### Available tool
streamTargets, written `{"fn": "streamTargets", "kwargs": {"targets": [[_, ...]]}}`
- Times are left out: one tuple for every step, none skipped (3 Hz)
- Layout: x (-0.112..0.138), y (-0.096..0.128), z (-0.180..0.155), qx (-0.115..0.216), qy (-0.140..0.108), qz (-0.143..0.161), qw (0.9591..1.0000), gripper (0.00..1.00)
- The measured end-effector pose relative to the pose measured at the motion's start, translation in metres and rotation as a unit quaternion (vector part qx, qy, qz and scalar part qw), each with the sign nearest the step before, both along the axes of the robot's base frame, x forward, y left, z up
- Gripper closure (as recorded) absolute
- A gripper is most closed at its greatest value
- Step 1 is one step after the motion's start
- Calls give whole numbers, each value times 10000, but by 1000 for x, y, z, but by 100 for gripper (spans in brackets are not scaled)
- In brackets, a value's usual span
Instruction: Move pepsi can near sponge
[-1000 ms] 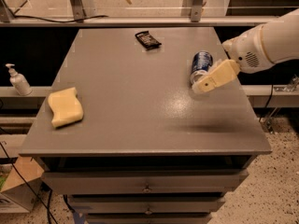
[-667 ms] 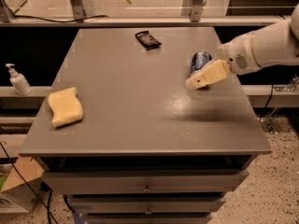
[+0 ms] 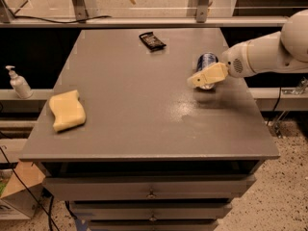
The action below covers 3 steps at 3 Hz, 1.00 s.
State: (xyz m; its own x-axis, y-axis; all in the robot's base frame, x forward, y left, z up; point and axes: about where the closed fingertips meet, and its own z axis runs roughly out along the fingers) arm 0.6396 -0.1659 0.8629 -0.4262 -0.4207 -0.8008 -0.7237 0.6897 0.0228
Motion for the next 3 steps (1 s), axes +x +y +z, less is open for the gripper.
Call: {"fn": "streamTargets", "kwargs": {"targets": [[10,-8,-19,203,168,-284,9993,7],[16,-8,-30,287,298,-357,9985,25],[20,3,-22,262,205,-192,9993,50]]}}
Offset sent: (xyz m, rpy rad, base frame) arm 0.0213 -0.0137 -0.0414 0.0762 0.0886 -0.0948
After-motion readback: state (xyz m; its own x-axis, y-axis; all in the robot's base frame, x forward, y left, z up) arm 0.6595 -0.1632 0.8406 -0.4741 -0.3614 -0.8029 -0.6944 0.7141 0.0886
